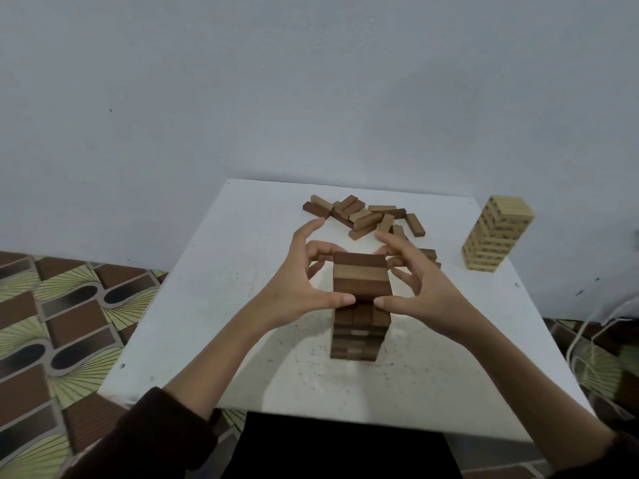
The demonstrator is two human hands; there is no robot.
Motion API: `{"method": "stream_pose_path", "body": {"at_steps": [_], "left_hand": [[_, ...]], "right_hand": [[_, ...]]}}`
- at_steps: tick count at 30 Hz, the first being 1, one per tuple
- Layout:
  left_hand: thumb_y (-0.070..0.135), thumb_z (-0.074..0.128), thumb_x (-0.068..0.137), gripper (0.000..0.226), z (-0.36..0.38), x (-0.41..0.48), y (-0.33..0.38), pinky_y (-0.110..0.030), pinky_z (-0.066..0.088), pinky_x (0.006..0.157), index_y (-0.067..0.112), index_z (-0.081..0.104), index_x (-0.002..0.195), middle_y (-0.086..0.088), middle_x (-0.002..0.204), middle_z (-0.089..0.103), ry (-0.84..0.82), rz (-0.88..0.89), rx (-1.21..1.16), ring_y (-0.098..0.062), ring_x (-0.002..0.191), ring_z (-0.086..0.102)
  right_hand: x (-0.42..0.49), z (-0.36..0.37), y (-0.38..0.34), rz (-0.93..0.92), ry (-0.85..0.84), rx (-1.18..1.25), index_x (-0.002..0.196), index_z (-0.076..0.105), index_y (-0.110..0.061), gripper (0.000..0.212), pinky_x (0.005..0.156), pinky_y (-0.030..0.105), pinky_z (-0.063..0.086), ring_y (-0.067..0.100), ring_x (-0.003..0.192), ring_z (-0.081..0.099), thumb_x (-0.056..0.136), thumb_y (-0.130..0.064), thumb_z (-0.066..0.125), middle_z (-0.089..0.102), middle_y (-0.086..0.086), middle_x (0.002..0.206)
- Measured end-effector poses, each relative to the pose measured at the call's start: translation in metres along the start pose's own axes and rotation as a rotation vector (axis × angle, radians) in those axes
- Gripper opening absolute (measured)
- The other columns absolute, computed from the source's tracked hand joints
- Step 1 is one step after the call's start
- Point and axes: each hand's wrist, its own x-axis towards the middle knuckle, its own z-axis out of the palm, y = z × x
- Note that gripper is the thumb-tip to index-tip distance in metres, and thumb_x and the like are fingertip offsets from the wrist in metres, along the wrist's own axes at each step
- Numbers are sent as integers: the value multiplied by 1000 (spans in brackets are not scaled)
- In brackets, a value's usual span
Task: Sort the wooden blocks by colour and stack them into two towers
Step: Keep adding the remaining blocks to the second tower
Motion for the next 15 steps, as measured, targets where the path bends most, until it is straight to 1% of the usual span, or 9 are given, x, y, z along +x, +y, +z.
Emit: {"method": "stream_pose_path", "body": {"at_steps": [3,8,10,12,15], "left_hand": [[21,81,60,108,6,-7,-3,-28,28,115,28,14,145,5,119,56,-11,-22,19,-2,119,50],[22,79,61,107,11,-10,-4,-32,27,116,29,13,145,5,121,55,-9,-48,37,-5,122,48],[23,79,62,107,12,-11,-6,-31,27,116,30,12,145,6,121,54,-12,-51,41,-5,123,47],[23,79,63,106,12,-12,-7,-30,27,116,31,12,145,7,121,53,-19,-53,45,-3,123,47],[23,78,63,104,13,-12,-8,-29,28,115,33,12,144,8,123,51,-33,-49,50,-2,123,46]], "right_hand": [[-7,3,4,22,5,-47,128,35,-50,80,107,22,28,-8,111,43,75,-7,76,46,-21,117],[-9,4,11,40,7,-102,131,30,-51,81,105,20,23,-16,112,39,76,-12,76,43,-27,118],[-9,3,13,40,-2,-114,132,29,-49,81,103,19,23,-15,113,38,77,-14,76,42,-27,119],[-9,4,13,46,-20,-127,133,27,-48,81,101,17,23,-12,115,37,76,-19,76,40,-27,121],[-10,5,11,60,-37,-124,134,24,-48,82,99,14,24,-5,119,36,69,-31,71,38,-20,127]]}}
